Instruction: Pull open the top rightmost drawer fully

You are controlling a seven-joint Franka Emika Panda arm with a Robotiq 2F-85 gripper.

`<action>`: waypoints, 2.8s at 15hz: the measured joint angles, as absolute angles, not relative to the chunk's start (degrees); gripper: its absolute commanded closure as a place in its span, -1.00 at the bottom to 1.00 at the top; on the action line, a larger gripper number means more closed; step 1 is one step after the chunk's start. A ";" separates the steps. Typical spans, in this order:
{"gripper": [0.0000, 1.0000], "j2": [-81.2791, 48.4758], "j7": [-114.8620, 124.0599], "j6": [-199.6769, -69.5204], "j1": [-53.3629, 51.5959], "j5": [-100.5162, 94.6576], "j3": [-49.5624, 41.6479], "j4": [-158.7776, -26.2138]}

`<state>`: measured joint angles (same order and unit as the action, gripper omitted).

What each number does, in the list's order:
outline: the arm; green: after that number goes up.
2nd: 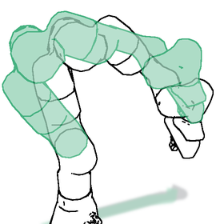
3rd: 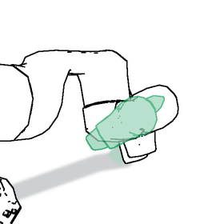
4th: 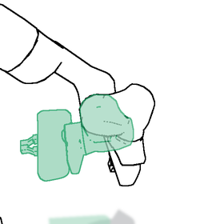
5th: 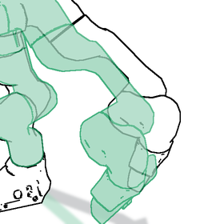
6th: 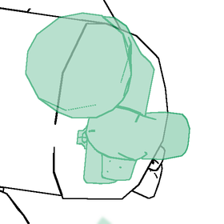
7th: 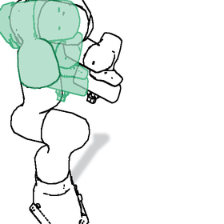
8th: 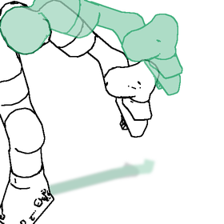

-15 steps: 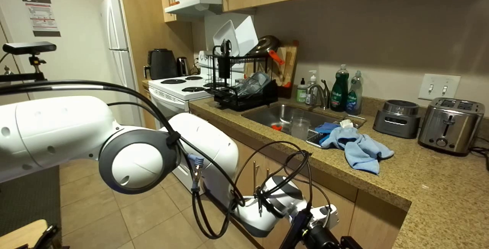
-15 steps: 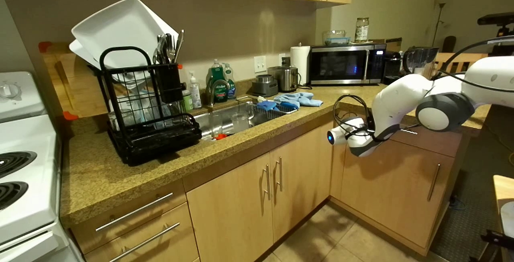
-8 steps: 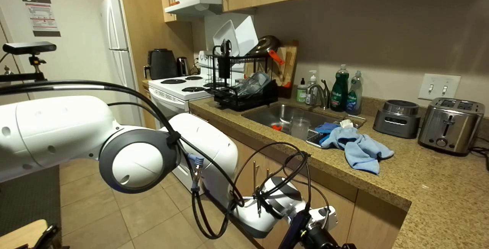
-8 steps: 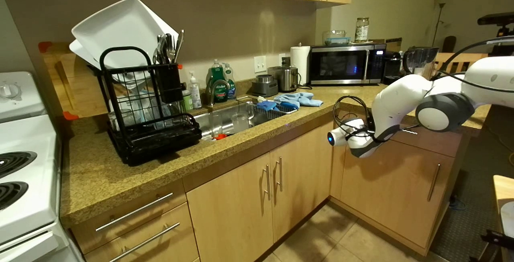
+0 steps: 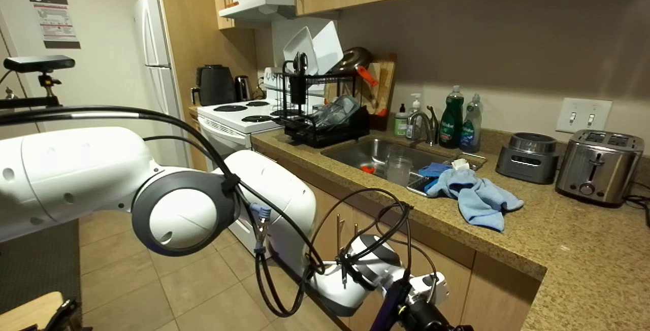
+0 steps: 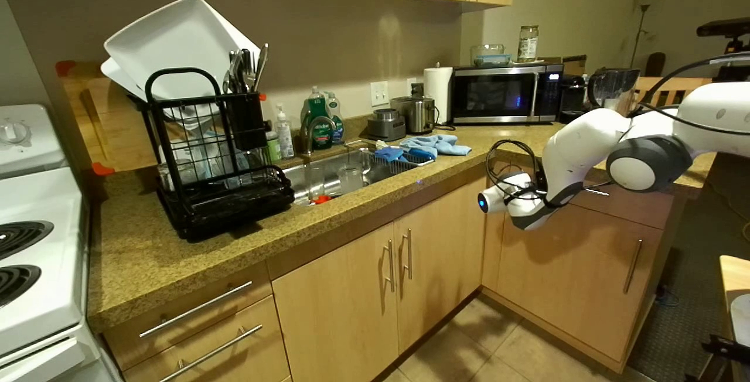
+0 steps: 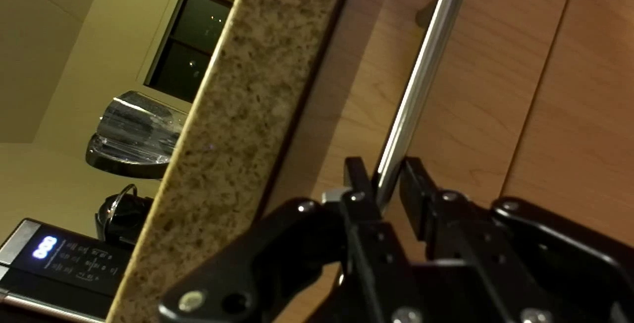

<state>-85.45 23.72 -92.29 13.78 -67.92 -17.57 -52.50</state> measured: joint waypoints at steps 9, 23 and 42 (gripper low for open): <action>0.89 -85.46 28.52 -88.28 9.42 -70.24 -17.26 -56.35; -1.00 -83.87 30.05 -108.74 1.95 -80.62 -14.88 -61.71; -1.00 -61.14 38.12 -132.76 -0.74 -121.58 -10.64 -97.75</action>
